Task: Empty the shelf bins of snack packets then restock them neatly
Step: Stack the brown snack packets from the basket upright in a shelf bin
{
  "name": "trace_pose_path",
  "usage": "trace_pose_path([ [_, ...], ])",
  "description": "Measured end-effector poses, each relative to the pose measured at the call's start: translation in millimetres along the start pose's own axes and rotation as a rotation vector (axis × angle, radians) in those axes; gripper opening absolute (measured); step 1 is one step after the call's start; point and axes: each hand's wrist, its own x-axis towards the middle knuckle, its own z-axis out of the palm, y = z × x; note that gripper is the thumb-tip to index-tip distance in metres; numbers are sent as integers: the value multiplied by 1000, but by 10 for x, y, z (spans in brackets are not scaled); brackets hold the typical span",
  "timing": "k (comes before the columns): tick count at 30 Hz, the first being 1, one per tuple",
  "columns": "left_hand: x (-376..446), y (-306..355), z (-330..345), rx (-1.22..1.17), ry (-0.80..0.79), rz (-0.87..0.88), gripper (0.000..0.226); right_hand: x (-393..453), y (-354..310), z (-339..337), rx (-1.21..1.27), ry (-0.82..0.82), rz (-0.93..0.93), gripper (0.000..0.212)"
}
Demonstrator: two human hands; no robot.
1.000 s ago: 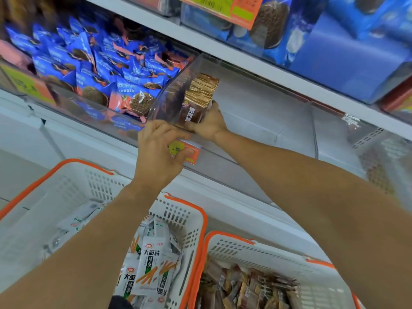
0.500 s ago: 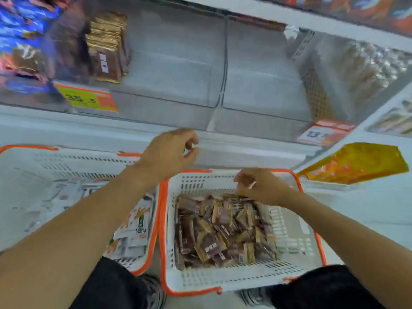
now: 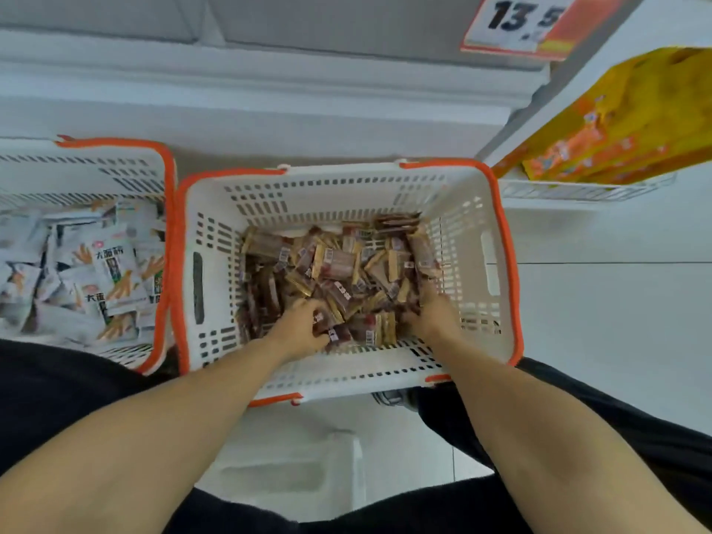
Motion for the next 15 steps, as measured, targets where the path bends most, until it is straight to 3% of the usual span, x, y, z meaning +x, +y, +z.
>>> trace_pose_path([
  [4, 174, -15, 123, -20, 37, -71, 93, 39, -171, -150, -49, 23, -134, 60],
  [10, 308, -79, 263, -69, 104, -133, 85, -102, -437, -175, -95, -115, -375, 58],
  [15, 195, -75, 51, -547, 41, -141, 39, -204, -622, -201, 24, -94, -429, 52],
])
